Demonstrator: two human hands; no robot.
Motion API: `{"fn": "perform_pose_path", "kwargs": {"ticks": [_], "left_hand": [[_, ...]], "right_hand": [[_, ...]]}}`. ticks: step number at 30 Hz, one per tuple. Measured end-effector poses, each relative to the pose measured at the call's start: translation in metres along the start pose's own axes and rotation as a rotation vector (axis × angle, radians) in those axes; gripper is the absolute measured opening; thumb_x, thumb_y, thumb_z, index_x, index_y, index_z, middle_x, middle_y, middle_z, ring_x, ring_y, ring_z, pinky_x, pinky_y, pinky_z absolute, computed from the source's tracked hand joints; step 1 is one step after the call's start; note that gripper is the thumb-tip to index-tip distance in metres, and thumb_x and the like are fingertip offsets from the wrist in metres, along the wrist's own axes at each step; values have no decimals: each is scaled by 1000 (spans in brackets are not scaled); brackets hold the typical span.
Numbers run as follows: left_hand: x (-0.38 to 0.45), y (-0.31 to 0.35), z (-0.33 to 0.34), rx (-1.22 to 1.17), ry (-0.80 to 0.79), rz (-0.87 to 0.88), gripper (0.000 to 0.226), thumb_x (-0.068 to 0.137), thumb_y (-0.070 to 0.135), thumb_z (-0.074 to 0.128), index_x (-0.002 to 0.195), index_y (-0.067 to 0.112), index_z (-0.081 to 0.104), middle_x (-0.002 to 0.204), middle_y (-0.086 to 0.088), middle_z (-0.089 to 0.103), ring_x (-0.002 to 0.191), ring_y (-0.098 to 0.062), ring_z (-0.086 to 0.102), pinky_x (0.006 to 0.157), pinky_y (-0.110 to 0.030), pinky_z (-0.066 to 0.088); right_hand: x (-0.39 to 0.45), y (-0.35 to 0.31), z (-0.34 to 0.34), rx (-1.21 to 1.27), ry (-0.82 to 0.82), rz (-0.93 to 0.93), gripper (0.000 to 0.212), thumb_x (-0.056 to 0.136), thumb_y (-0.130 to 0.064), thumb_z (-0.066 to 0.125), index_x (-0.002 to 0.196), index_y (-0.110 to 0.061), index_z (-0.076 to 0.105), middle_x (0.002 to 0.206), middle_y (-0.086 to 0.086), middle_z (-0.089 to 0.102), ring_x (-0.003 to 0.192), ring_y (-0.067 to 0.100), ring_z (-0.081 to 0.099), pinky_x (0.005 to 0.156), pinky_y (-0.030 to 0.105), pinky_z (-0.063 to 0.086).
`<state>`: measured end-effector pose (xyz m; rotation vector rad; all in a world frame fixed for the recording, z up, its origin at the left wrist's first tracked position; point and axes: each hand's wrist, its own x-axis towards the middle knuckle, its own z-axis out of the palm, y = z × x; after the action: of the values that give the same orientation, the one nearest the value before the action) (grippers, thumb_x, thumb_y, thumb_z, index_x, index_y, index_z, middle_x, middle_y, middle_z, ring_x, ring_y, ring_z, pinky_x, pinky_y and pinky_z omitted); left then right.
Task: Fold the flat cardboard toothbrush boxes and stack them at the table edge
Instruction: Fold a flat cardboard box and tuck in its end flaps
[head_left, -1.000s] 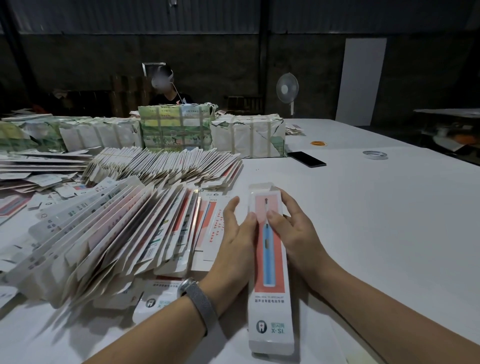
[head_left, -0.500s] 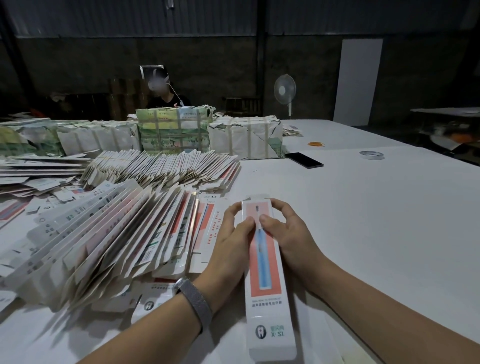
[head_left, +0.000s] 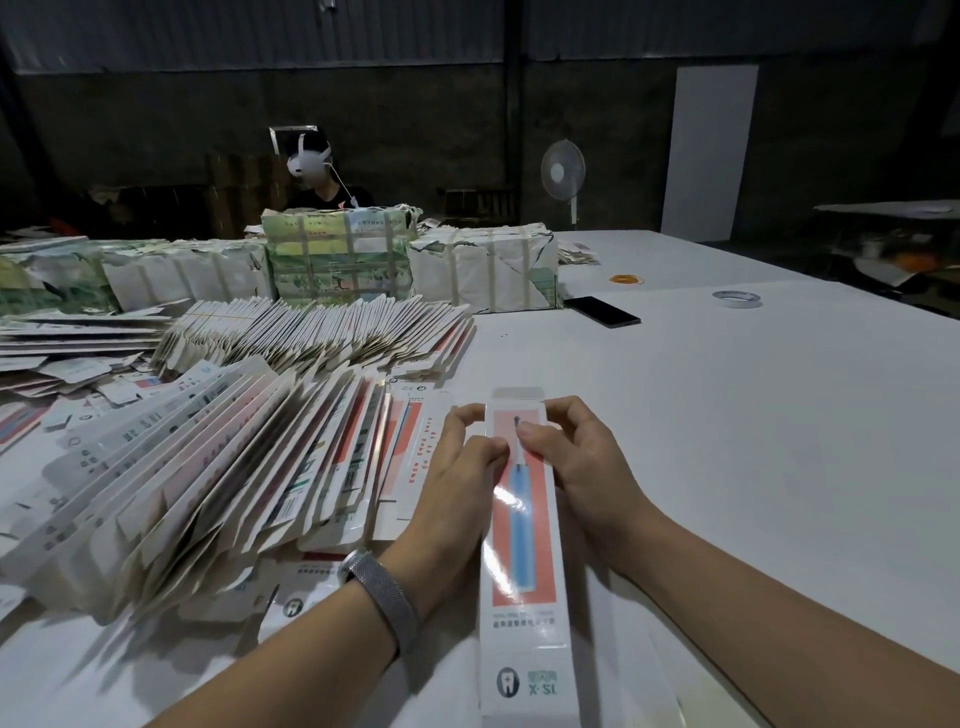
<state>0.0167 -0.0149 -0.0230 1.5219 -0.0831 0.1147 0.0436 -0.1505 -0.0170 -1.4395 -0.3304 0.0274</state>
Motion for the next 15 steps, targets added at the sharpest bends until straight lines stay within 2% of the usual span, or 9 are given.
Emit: {"fn": "perform_pose_path", "kwargs": {"ticks": [3, 5, 6, 8, 10, 12, 15], "left_hand": [[1, 0, 1, 2, -14, -7, 17, 105, 20, 43, 113, 34, 50, 80, -2, 77, 64, -17, 73, 56, -24, 56], [0, 1, 2, -8, -8, -12, 17, 99, 28, 48, 115, 34, 48, 82, -2, 77, 67, -19, 75, 56, -25, 57], [0, 1, 3, -17, 3, -10, 24, 92, 34, 50, 116, 36, 47, 83, -1, 77, 69, -20, 76, 57, -24, 57], [0, -1, 3, -40, 26, -4, 35, 81, 37, 49, 114, 47, 45, 80, -2, 77, 69, -21, 76, 57, -24, 57], [0, -2, 3, -38, 36, -3, 35, 79, 38, 48, 107, 58, 45, 77, -6, 76, 66, -23, 75, 56, -25, 56], [1, -2, 3, -24, 24, -2, 33, 80, 38, 48, 105, 59, 48, 77, -9, 76, 67, -25, 75, 55, -26, 56], [1, -2, 2, -21, 5, -2, 27, 83, 39, 51, 105, 54, 53, 79, -10, 75, 68, -26, 75, 57, -28, 57]], "right_hand": [[0, 0, -2, 73, 31, -34, 33, 87, -28, 71, 114, -33, 53, 106, -1, 69, 87, 27, 75, 69, 31, 60], [2, -1, -3, 110, 33, -45, 43, 88, -20, 72, 119, -41, 51, 115, 2, 66, 94, 28, 73, 75, 37, 62], [2, -1, -4, 116, 29, -43, 45, 91, -16, 71, 121, -43, 50, 117, 2, 65, 96, 29, 73, 77, 38, 62], [1, -1, -5, 101, 20, -56, 41, 93, -13, 68, 120, -41, 54, 116, 1, 66, 95, 28, 73, 77, 36, 62], [0, -2, -6, 54, 13, -76, 31, 94, -14, 66, 116, -35, 60, 111, -4, 69, 89, 24, 74, 71, 30, 61], [-2, -2, -7, 28, 9, -78, 25, 95, -15, 65, 113, -32, 62, 105, -8, 72, 84, 23, 75, 69, 28, 60], [-1, -2, -7, 28, 1, -62, 24, 97, -13, 61, 114, -30, 62, 105, -5, 72, 84, 27, 74, 71, 32, 61]]}}
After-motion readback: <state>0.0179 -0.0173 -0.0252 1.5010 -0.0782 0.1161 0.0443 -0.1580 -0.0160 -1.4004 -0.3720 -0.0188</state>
